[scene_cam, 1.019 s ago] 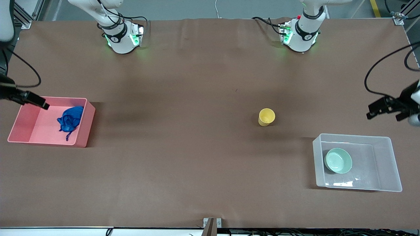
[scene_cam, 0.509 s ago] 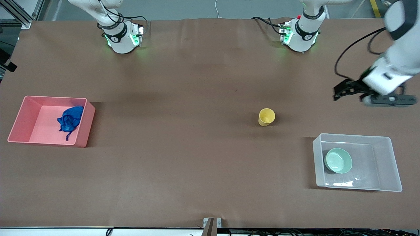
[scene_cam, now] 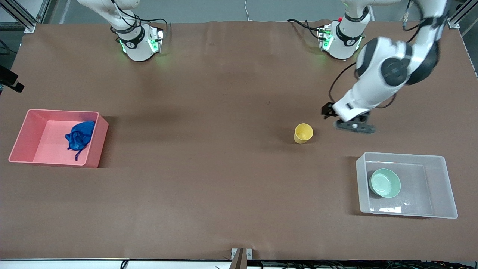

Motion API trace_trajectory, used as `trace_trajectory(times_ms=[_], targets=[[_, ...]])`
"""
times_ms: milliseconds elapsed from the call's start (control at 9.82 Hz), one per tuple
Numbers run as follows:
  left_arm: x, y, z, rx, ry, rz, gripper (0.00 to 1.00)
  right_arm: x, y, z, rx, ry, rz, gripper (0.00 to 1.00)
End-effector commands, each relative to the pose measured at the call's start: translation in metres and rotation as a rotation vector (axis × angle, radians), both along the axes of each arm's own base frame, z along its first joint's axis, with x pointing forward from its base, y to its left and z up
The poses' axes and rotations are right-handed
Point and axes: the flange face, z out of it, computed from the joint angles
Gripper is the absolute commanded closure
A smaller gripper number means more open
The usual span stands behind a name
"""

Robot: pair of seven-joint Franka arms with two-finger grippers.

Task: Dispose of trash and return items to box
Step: 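Reach the left gripper down to the yellow cup and grasp it, then carry the yellow cup with the left gripper into the green bowl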

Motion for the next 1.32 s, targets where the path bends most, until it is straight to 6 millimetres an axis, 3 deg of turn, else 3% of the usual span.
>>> trace_trajectory(times_ms=[0,204,407,509,713,917,1019,1222], targets=[[0.007,-0.017,-0.075,-0.03,0.038,0.015,0.1,-0.001,0.003,0.003,-0.011,0.005,0.016,0.0],[0.01,-0.028,-0.117,-0.056,0.058,0.024,0.38,-0.001,0.003,0.003,-0.011,0.002,0.016,0.0],[0.012,-0.029,-0.129,-0.037,0.033,0.019,0.83,-0.001,0.003,0.002,-0.011,0.004,0.015,0.0],[0.012,-0.031,-0.131,-0.035,0.034,0.039,0.97,-0.001,0.003,0.002,-0.011,0.004,0.015,0.0],[0.02,-0.029,-0.114,-0.04,0.0,0.039,1.0,-0.001,0.002,0.002,-0.011,0.005,0.015,0.0],[0.03,-0.015,-0.073,-0.029,-0.055,0.034,1.0,-0.001,0.002,-0.001,-0.01,0.011,0.013,0.0],[0.04,-0.003,-0.046,-0.016,-0.078,0.041,1.0,-0.001,0.002,-0.001,-0.01,0.01,0.013,0.0],[0.084,0.046,-0.005,0.003,-0.105,0.048,1.0,-0.001,0.002,-0.001,-0.01,0.01,0.013,0.0]])
